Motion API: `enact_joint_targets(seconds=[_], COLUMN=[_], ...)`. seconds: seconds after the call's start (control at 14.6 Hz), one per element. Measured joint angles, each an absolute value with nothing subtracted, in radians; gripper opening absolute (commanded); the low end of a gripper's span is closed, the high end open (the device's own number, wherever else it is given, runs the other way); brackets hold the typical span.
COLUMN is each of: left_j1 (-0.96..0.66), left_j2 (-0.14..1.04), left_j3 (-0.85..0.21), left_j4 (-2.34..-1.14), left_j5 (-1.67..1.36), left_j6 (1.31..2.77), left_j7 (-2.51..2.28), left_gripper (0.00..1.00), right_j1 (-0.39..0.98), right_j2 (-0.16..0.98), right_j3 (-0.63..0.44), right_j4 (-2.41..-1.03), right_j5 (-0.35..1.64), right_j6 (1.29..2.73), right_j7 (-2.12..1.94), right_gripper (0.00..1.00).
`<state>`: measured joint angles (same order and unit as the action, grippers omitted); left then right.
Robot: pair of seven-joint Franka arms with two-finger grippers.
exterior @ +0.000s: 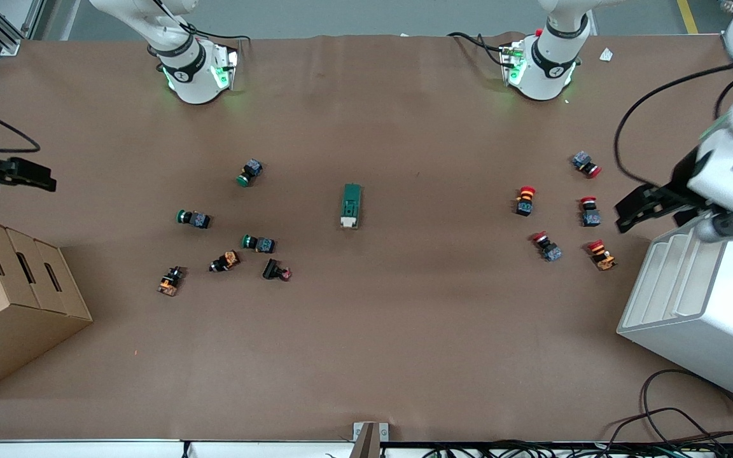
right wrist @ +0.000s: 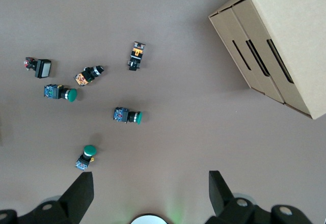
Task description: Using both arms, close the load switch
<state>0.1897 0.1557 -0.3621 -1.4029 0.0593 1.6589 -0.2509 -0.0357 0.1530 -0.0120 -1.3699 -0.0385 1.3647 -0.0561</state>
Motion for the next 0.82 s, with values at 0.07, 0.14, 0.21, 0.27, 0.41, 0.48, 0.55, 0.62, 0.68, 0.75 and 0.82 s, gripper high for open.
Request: enact_joint_targets(seconds=[0.07, 0.14, 0.21, 0.27, 0.41, 0.48, 0.55, 0.62, 0.68, 0.75, 0.82], left_j1=[0.168, 0.141, 0.113, 0.090, 0.069, 0.068, 0.067, 0.065, 0.059, 0.052, 0.048], left_j2=[0.136, 0.119, 0.103, 0.088, 0.059, 0.045, 0.029, 0.016, 0.003, -0.009, -0.019], left_j3=[-0.324, -0.286, -0.247, -0.213, -0.176, -0.170, -0.165, -0.160, -0.150, -0.139, -0.129], left_j4=[-1.403, -1.403, -1.404, -1.405, -1.419, -1.433, -1.451, -1.469, -1.488, -1.504, -1.516], left_j5=[0.043, 0.034, 0.029, 0.026, 0.022, 0.021, 0.021, 0.020, 0.020, 0.015, 0.001], left_j6=[1.618, 1.578, 1.543, 1.515, 1.484, 1.478, 1.477, 1.476, 1.476, 1.476, 1.476], left_j7=[-0.232, -0.212, -0.182, -0.146, -0.092, -0.075, -0.058, -0.041, -0.030, -0.022, -0.019], left_gripper=[1.00, 1.00, 1.00, 1.00, 1.00, 1.00, 1.00, 1.00, 1.00, 1.00, 1.00], right_j1=[-0.032, -0.027, -0.023, -0.020, -0.013, -0.010, -0.009, -0.008, -0.007, -0.006, -0.006], right_j2=[0.131, 0.110, 0.087, 0.068, 0.030, 0.013, -0.003, -0.016, -0.025, -0.030, -0.032], right_j3=[-0.012, -0.012, -0.012, -0.012, -0.018, -0.024, -0.027, -0.027, -0.027, -0.027, -0.028], right_j4=[-1.386, -1.404, -1.423, -1.439, -1.462, -1.472, -1.481, -1.487, -1.489, -1.490, -1.490], right_j5=[-0.039, -0.039, -0.039, -0.039, -0.039, -0.039, -0.039, -0.039, -0.039, -0.039, -0.039], right_j6=[1.364, 1.363, 1.363, 1.363, 1.362, 1.361, 1.361, 1.362, 1.368, 1.376, 1.381], right_j7=[-0.056, -0.056, -0.056, -0.056, -0.056, -0.056, -0.056, -0.056, -0.056, -0.056, -0.056], right_gripper=[1.00, 1.00, 1.00, 1.00, 1.00, 1.00, 1.00, 1.00, 1.00, 1.00, 1.00])
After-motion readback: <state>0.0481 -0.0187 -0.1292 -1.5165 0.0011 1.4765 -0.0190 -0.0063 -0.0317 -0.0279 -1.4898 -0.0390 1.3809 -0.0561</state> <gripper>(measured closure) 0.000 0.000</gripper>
